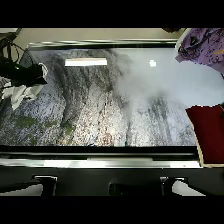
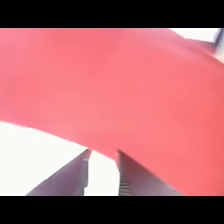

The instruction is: Fold the clothes and pants, and hang the long-sleeved shirts on hangers.

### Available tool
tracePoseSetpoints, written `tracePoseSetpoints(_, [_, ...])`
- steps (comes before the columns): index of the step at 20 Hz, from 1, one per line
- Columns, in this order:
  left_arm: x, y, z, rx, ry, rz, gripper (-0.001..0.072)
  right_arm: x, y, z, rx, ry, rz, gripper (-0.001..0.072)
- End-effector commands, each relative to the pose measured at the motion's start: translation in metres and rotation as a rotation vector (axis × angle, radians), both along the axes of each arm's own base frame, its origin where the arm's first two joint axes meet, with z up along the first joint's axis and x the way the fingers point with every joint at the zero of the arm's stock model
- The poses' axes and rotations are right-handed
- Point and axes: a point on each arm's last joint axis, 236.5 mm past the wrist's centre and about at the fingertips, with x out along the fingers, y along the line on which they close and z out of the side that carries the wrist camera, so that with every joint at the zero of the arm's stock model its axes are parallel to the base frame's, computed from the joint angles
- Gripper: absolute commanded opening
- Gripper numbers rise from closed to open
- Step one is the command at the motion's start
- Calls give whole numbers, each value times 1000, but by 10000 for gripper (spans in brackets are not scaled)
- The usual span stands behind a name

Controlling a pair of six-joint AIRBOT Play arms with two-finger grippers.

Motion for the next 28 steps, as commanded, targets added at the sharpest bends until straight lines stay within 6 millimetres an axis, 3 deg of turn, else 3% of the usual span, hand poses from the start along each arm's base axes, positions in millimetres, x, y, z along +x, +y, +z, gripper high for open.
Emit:
tracePoseSetpoints(1, [-4, 6, -3, 42, -7, -21, 19, 82, 119, 20, 32, -161, 396, 29])
tracePoseSetpoints(3, [-16, 14, -14, 88, -18, 5, 19, 93, 204, 20, 42, -154, 617, 28])
tracePoseSetpoints(5, [-37, 12, -29, 83, -37, 20, 19, 84, 286, 20, 53, -137, 838, 27])
tracePoseSetpoints(7, [-63, 9, -46, 80, -37, 21, 19, 65, 354, 25, 49, -142, 1041, 27])
tracePoseSetpoints(9, [-83, 10, -57, 82, -16, 21, 20, 45, 401, 35, 46, -171, 1170, 27])
tracePoseSetpoints(11, [-91, 10, -58, 84, -15, 18, 20, 32, 434, 43, 49, -209, 1252, 27])
tracePoseSetpoints(14, [-95, 10, -59, 80, 3, 20, 21, 20, 451, 45, 55, -213, 1301, 28])
tracePoseSetpoints(18, [-95, 10, -59, 80, 4, 20, 22, 1, 440, 35, 63, -103, 1306, 28])
tracePoseSetpoints(28, [-95, 10, -59, 80, 4, 20, 21, 2, 440, 36, 63, -109, 1306, 28])
